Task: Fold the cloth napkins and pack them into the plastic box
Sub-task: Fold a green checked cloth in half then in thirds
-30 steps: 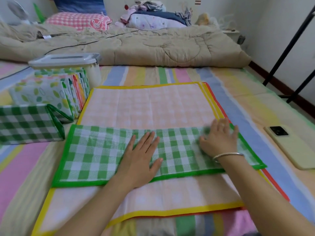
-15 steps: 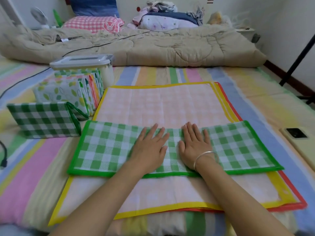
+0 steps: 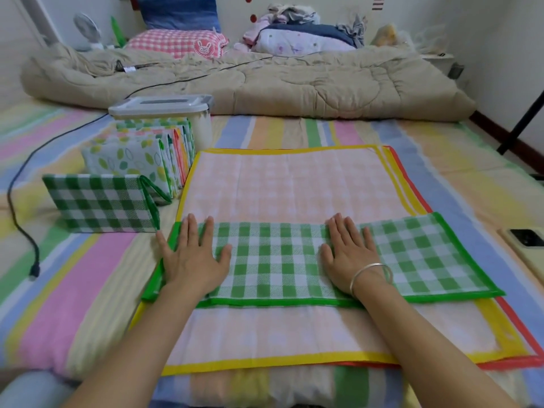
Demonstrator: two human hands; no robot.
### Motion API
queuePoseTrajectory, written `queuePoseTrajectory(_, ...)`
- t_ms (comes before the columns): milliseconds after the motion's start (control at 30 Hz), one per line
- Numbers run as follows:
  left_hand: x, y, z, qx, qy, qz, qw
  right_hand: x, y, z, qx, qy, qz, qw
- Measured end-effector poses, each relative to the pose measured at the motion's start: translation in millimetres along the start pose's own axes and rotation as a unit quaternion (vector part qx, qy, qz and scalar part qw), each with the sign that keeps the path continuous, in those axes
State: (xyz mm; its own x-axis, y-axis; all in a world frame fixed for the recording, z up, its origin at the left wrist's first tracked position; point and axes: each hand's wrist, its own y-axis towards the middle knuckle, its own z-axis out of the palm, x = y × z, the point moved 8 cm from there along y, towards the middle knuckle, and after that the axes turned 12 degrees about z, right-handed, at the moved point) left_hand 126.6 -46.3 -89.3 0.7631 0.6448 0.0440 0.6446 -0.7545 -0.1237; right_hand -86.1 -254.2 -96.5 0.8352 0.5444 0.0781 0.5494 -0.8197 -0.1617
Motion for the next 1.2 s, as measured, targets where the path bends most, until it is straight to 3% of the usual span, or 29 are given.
queuePoseTrajectory(133, 0, -6, -8, -0.002, 0.007, -0.036, 0.999, 0, 0, -2, 0.005, 0.008, -0.003, 1.0)
queuePoseTrajectory(200, -10, -15, -31, -0.043, 0.07, -0.03, 0.996, 1, -1, -2, 0.005, 0.01, -0.005, 1.0)
queuePoseTrajectory(300, -62, -27, -61, -0.106, 0.099, 0.076, 0.987, 3, -1, -4, 0.01, 0.02, -0.006, 1.0)
queuePoseTrajectory(400, -129, -37, -64, -0.072, -0.082, 0.232, 0.967, 4, -3, -8, 0.015, 0.047, -0.003, 0.999)
queuePoseTrajectory(500, -171, -46, -58, -0.061, -0.126, 0.32, 0.937, 8, -11, -23, -0.023, 0.226, -0.023, 0.974)
queuePoseTrajectory(567, -174, -44, -53, -0.067, -0.105, 0.316, 0.941, -9, -17, -42, -0.065, 0.429, -0.012, 0.901)
queuePoseTrajectory(600, -173, -41, -52, -0.063, -0.099, 0.306, 0.945, -23, -19, -50, -0.086, 0.473, -0.001, 0.877)
queuePoseTrajectory(667, -174, -37, -49, -0.045, -0.077, 0.296, 0.951, -55, -15, -65, -0.146, 0.4, 0.022, 0.905)
queuePoseTrajectory(767, -185, -32, -52, -0.039, -0.016, 0.305, 0.951, -101, 2, -79, -0.194, 0.18, 0.065, 0.962)
queuePoseTrajectory(867, -203, -27, -59, -0.037, -0.015, 0.359, 0.933, -135, 23, -77, -0.099, 0.07, 0.123, 0.985)
queuePoseTrajectory(1033, -233, -23, -56, 0.053, -0.087, 0.448, 0.888, -146, 42, -82, -0.019, 0.003, 0.081, 0.997)
queuePoseTrajectory(1200, -248, -10, -58, 0.067, -0.07, 0.419, 0.903, -144, 57, -83, 0.049, -0.052, 0.089, 0.994)
